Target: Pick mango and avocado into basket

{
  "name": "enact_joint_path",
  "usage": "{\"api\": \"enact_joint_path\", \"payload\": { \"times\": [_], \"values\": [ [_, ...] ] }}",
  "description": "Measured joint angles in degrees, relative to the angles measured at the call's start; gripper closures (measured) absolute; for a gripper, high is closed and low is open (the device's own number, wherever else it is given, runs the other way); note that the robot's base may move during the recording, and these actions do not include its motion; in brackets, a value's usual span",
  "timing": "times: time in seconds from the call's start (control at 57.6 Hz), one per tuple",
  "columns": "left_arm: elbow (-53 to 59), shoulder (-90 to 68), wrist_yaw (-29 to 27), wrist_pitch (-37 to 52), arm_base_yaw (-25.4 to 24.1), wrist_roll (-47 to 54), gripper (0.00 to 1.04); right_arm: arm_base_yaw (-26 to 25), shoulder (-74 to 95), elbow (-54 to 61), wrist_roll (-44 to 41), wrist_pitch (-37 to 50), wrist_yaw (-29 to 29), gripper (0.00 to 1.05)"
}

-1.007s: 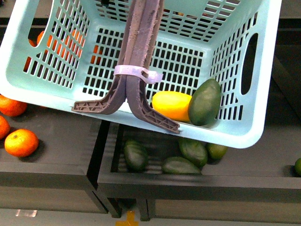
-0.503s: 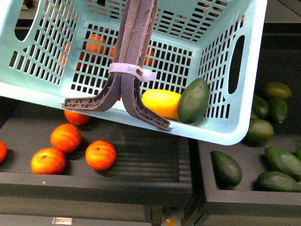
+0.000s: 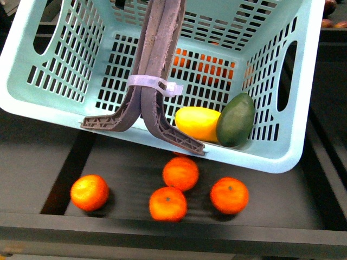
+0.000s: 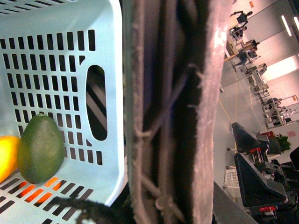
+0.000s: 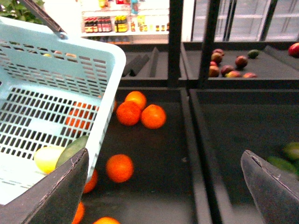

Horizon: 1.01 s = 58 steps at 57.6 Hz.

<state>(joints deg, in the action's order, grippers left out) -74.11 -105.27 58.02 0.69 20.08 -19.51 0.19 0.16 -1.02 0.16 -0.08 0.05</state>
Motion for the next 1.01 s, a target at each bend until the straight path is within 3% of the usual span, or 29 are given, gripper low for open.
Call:
{"api": "enact_joint_path", "payload": {
  "times": [0.486,0.521,0.556,0.59,0.642,0.677,0.729,0.799,1.007],
  "values": [
    [0.11,0.0,-0.44,0.17,-0.5,0.13,0.92,-0.13,0.02,0.02,-0.02,-0.04,-0.57,0.09],
    [2.36,0.28,-7.89,6.43,-0.35,-4.5,0.92,-0.15,-0.02,0.02,-0.02,-0.04,-0.5,0.09],
    [6.71,0.39,-24.39,19.96,0.66,-14.53,0.92,-0.15,0.02,0.02,-0.02,-0.04,-0.33,0.09],
    [7.61,-1.01,-37.62,27.04,1.62,-22.14,0.92,-0.13,0.04,0.02,-0.02,-0.04,-0.37,0.09],
    [5.75,-2.84,-58.03,28.04,1.88,-32.65,0.93,-0.15,0.04,0.02,-0.02,-0.04,-0.31,0.09],
    [3.58,-4.13,-66.25,27.19,1.01,-38.01,0.93,-0.15,0.02,0.02,-0.02,-0.04,-0.07,0.09],
    [0.59,-6.32,-72.96,25.75,0.13,-42.84,0.93,-0.15,0.0,0.02,-0.02,-0.04,-0.02,0.09],
    [-2.93,-10.21,-77.55,24.37,-0.07,-49.22,0.94,-0.15,0.0,0.02,-0.02,-0.04,-0.13,0.09],
    [-6.08,-17.38,-82.51,25.68,-0.83,-66.64,0.95,-0.15,0.0,0.02,-0.02,-0.04,-0.09,0.09]
  ]
}}
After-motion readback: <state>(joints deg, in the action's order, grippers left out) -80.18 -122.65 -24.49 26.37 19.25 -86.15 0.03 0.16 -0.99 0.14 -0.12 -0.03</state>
